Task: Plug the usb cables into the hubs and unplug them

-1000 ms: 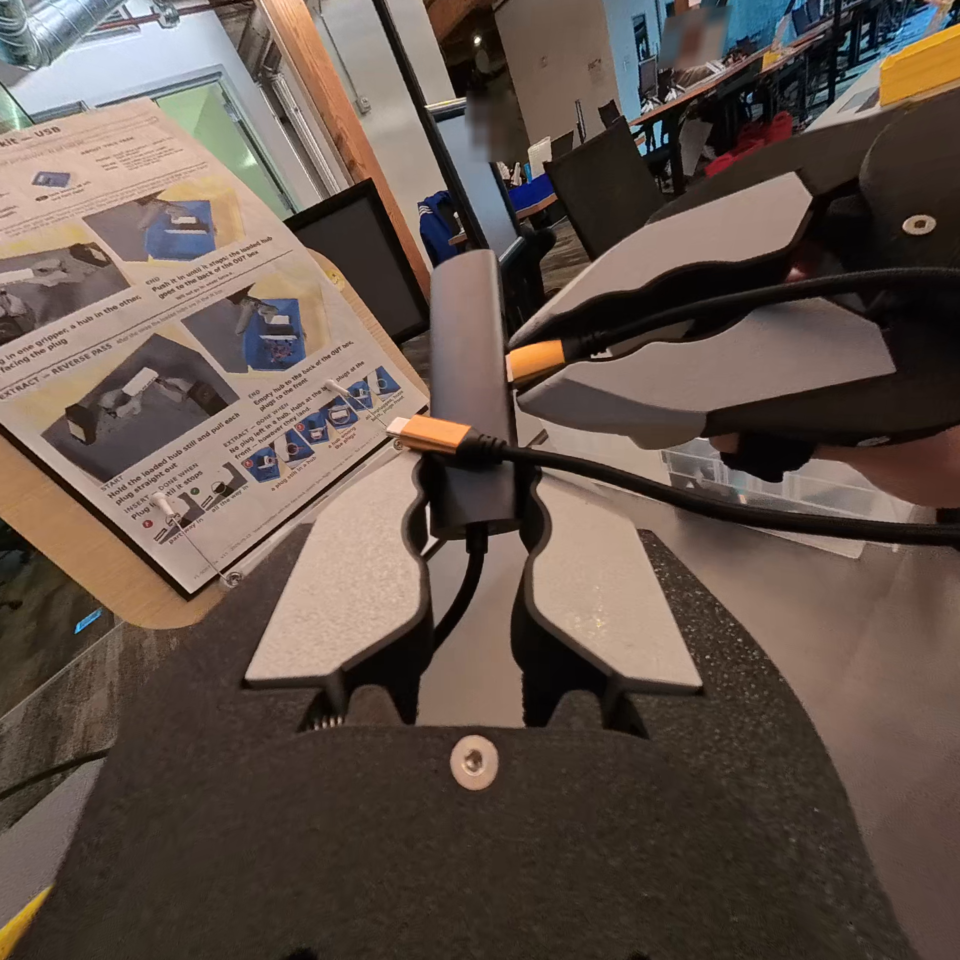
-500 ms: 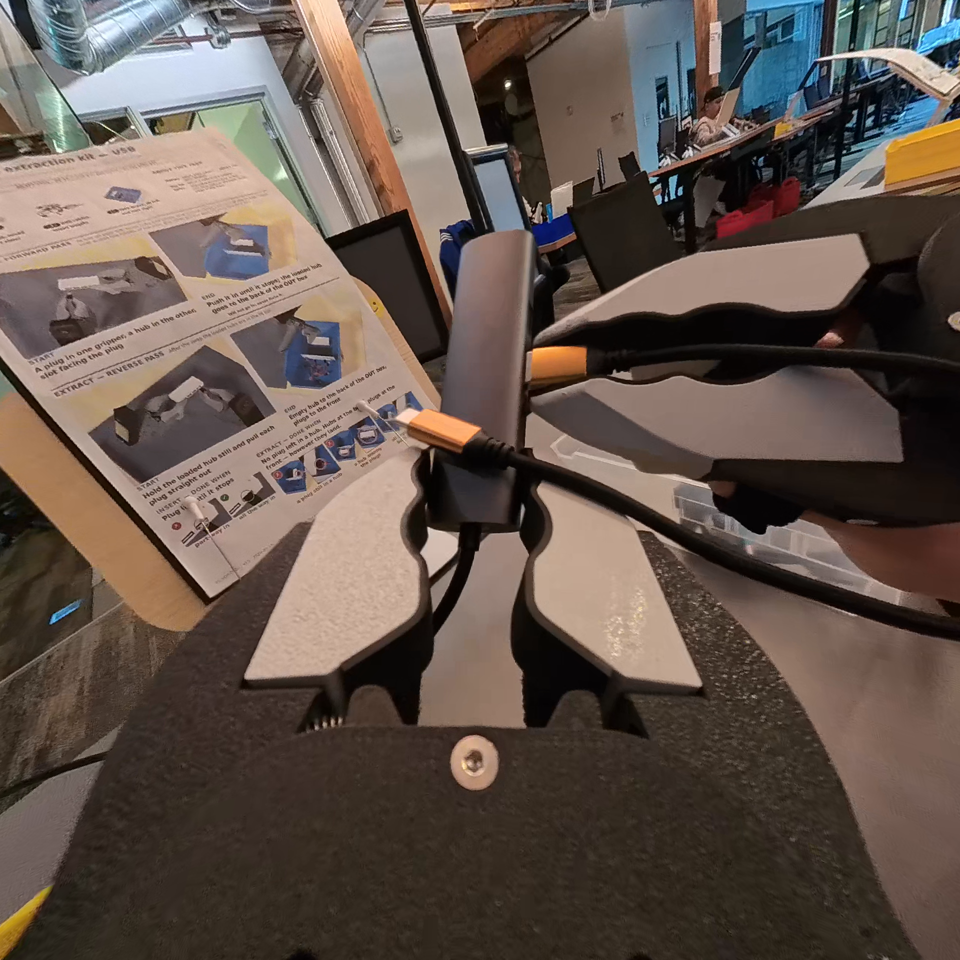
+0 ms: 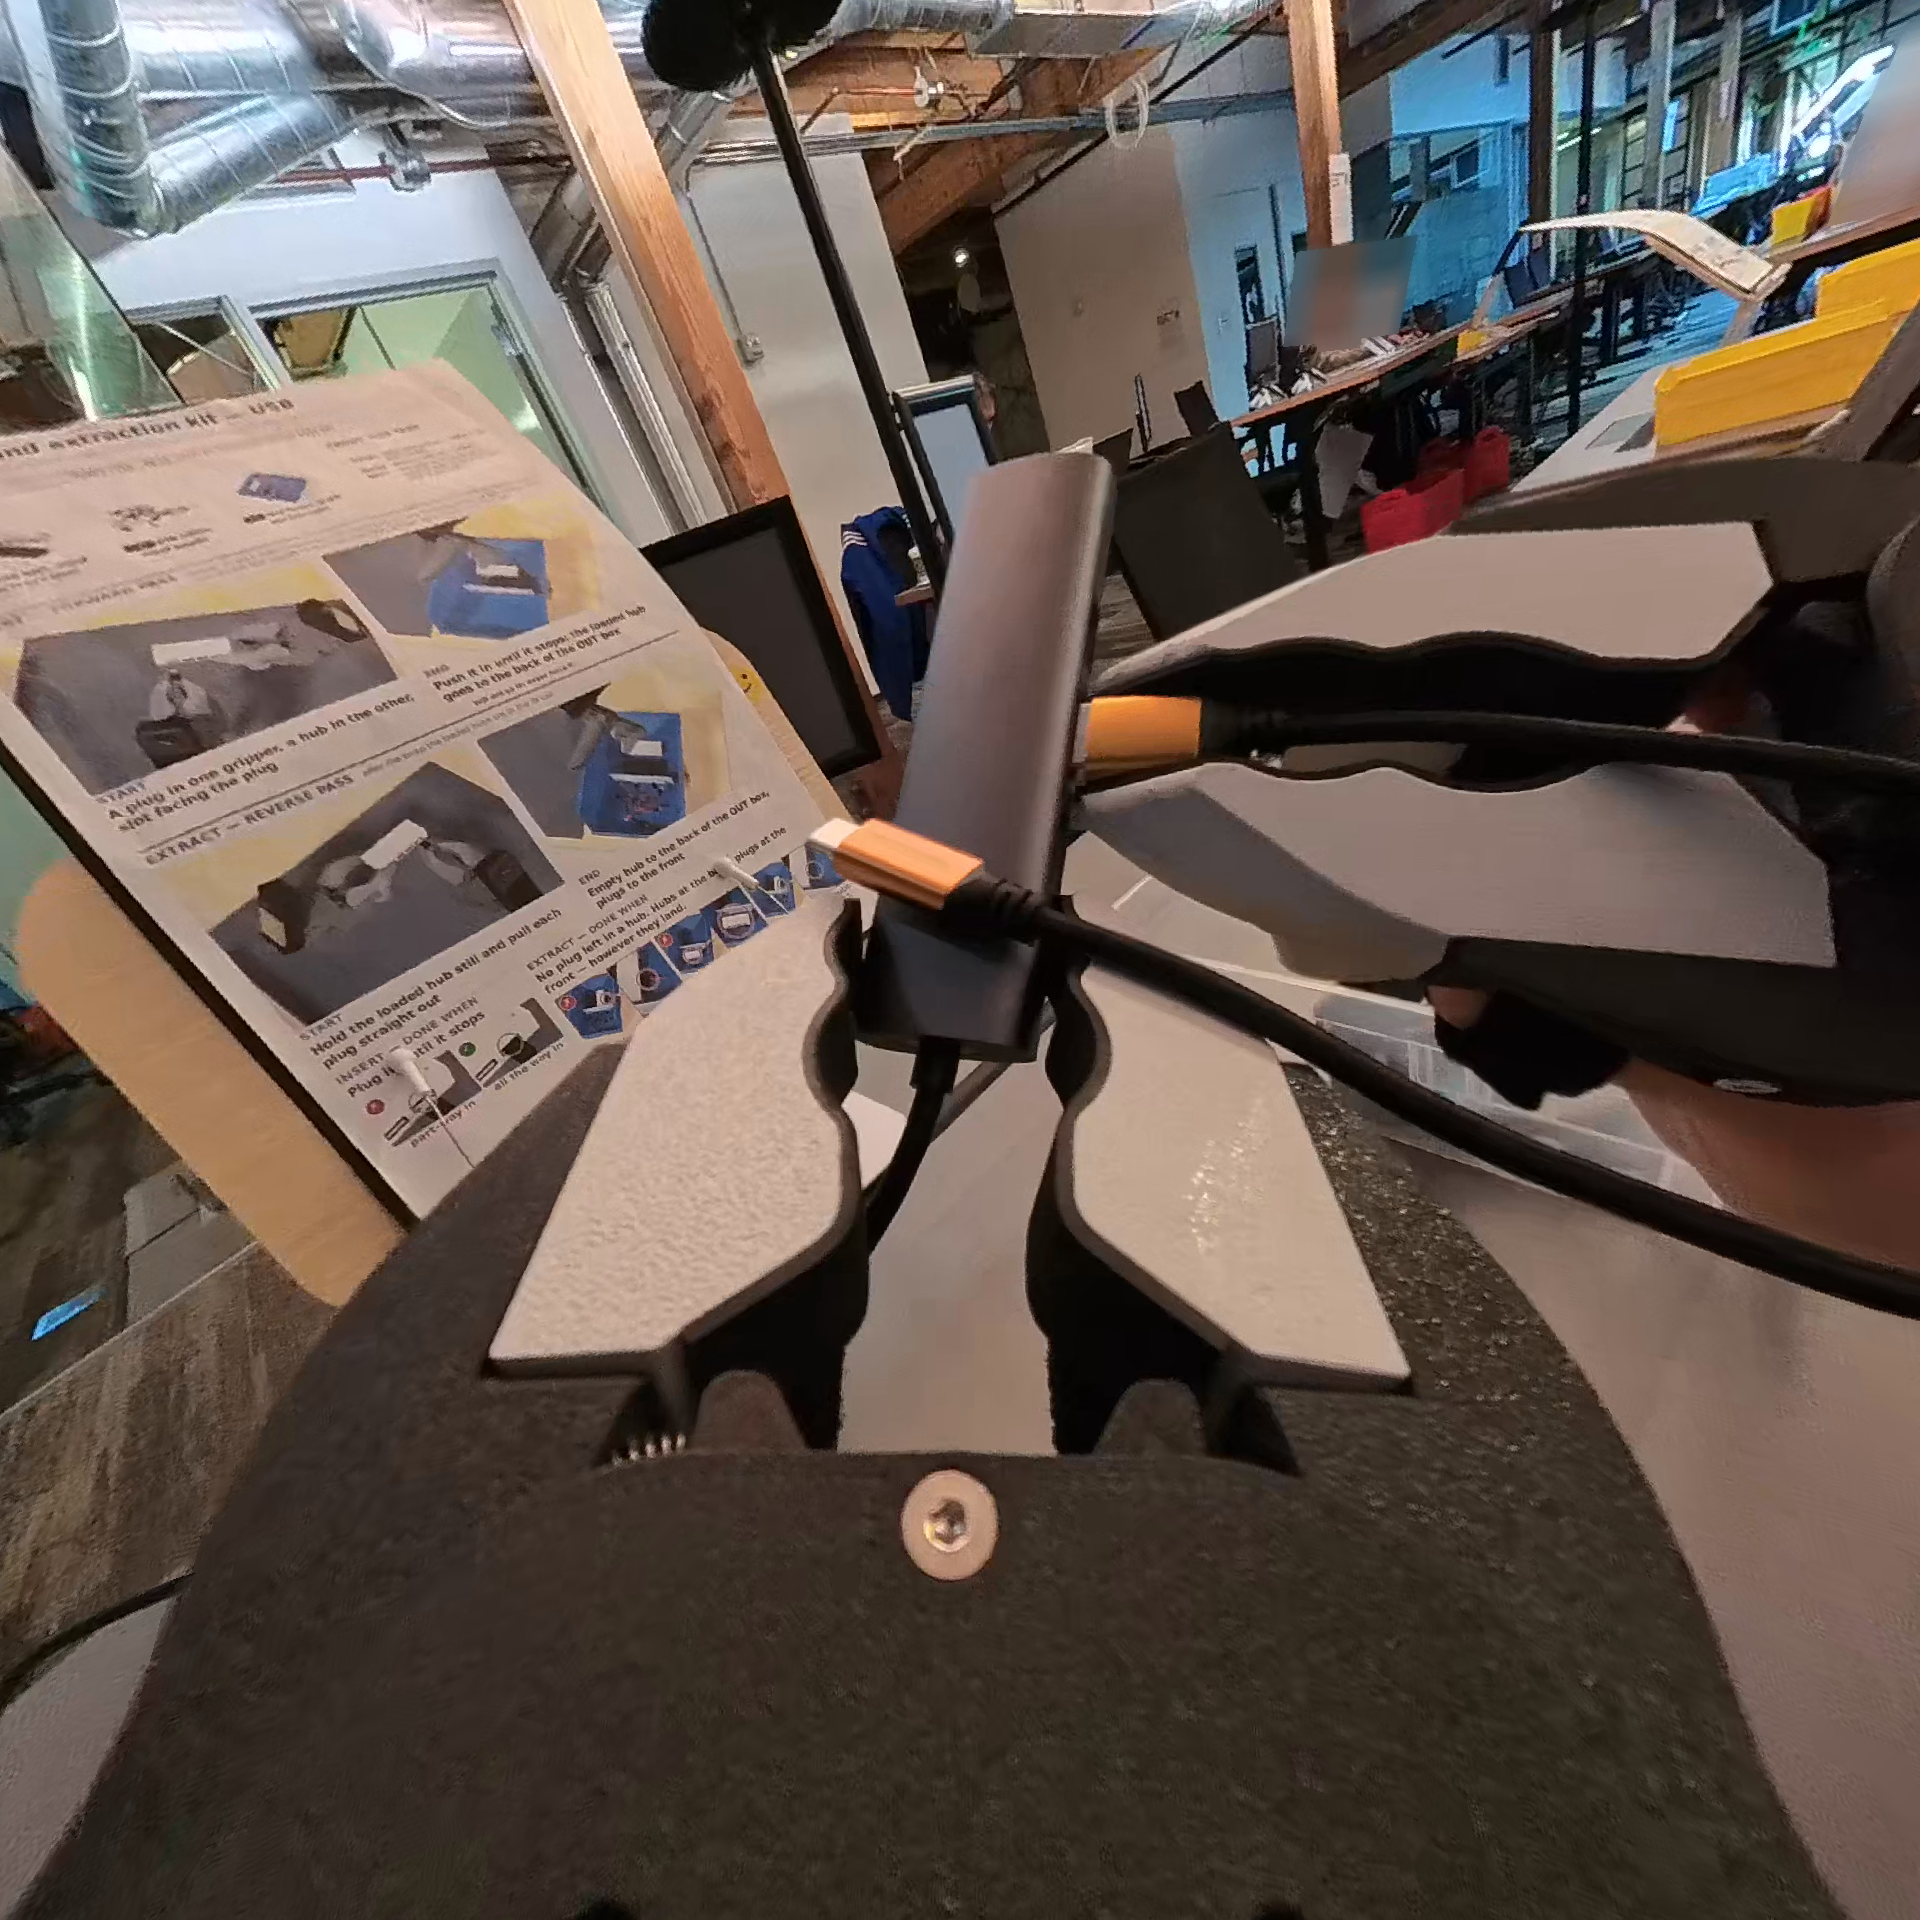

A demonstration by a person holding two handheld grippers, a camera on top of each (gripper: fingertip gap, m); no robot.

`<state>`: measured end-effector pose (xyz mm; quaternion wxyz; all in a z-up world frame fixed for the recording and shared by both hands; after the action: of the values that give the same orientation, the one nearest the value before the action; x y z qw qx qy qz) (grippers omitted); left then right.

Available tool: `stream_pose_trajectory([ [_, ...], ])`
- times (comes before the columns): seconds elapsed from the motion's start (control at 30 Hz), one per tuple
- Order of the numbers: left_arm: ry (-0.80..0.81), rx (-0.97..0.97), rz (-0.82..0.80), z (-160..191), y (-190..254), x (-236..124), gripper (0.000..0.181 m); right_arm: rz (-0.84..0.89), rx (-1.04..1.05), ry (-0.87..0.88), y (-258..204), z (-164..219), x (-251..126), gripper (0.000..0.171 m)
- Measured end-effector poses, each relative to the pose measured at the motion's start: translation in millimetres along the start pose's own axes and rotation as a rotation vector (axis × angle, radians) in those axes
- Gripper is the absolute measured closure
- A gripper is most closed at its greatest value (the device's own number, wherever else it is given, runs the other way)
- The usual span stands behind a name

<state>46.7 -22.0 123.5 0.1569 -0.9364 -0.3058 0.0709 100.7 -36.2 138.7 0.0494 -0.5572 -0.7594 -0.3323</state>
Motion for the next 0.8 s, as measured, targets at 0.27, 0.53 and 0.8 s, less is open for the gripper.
stream_pose_trajectory([
  [0.27, 0.004, 0.043, 0.025, -3, -1, -5, 0.148, -0.062, -0.029, 0.005, -1, -6, -1, 0.156],
  [0.53, -0.003, -0.026, -0.199, 5, -46, -32, 0.149, 0.041, -0.093, 0.135, -6, -31, -18, 0.156],
  [0.8, 0.118, -0.116, -0.021, -17, -48, -60, 0.149, -0.165, 0.067, -0.155, 9, 7, 0, 0.155],
])
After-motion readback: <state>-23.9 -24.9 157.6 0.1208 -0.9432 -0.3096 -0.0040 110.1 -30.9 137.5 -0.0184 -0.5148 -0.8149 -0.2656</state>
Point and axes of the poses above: each gripper's, where its closed fingertips meet, x out along the fingers, z out of its underside, y = z × x across the jaws, the point moved 3 cm from there along -x, back along the fingers, and after that the axes turned 14 degrees about z, right-handed, at the moved point
